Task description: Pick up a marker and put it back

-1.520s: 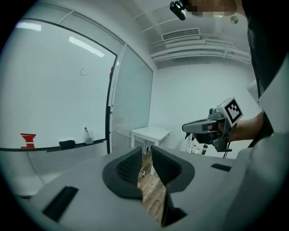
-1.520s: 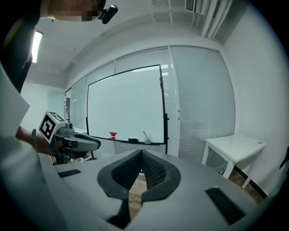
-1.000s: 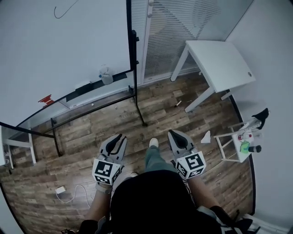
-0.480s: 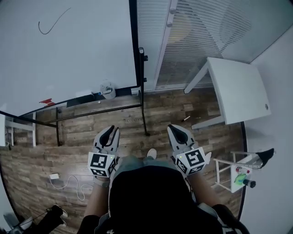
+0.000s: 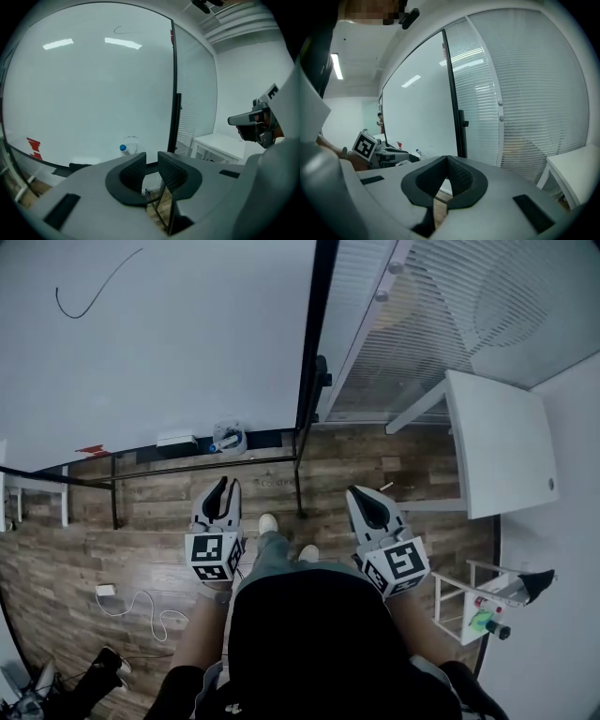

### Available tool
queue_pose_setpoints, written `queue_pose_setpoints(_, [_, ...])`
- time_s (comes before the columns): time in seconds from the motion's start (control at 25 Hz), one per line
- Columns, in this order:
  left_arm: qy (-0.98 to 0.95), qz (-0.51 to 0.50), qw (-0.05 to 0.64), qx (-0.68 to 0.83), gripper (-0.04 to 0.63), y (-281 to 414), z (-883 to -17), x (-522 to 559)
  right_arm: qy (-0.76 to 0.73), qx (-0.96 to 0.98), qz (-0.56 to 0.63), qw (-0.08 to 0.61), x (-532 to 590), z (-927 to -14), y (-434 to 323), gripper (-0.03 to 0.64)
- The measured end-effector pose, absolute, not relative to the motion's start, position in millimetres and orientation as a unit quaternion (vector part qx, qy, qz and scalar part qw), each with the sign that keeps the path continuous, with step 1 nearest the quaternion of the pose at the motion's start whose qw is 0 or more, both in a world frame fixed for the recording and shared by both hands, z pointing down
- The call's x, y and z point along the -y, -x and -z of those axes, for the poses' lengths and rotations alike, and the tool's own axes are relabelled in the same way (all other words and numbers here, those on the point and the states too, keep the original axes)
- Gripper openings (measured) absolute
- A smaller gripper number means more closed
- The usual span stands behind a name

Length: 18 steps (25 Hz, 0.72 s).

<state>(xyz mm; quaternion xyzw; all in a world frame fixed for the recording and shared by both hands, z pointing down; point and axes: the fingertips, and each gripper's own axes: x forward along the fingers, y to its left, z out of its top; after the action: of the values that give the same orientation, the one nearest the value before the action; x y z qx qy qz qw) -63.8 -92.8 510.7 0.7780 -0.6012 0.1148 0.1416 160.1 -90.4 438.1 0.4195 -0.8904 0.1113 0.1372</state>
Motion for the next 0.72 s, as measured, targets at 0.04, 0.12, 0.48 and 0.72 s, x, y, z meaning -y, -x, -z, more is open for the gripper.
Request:
queue_pose_setpoints(0.04, [-0.774, -0.116, 0.146, 0.606, 0.078, 69.5, -516.2, 98.6, -0.423, 0.888, -0.111, 0.140, 97.1, -439.0, -157.9, 0.029])
queue_pose_setpoints(0.12, [-0.765, -0.116, 0.161, 0.612, 0.079, 81.3, -529.2, 109.1, -0.432, 0.883, -0.113, 0.145, 110.9, -441.9, -154.2, 0.029])
queue_pose_setpoints(0.48, [-0.764, -0.115, 0.180, 0.609, 0.112, 107.8, -557.2, 149.4, -0.466, 0.862, -0.122, 0.155, 150.8, -452.6, -141.3, 0.028])
queue_pose_setpoints(0.72, [-0.776, -0.111, 0.165, 0.599, 0.124, 113.4, -554.0, 166.4, -0.473, 0.857, -0.127, 0.160, 156.8, -458.6, -129.5, 0.029])
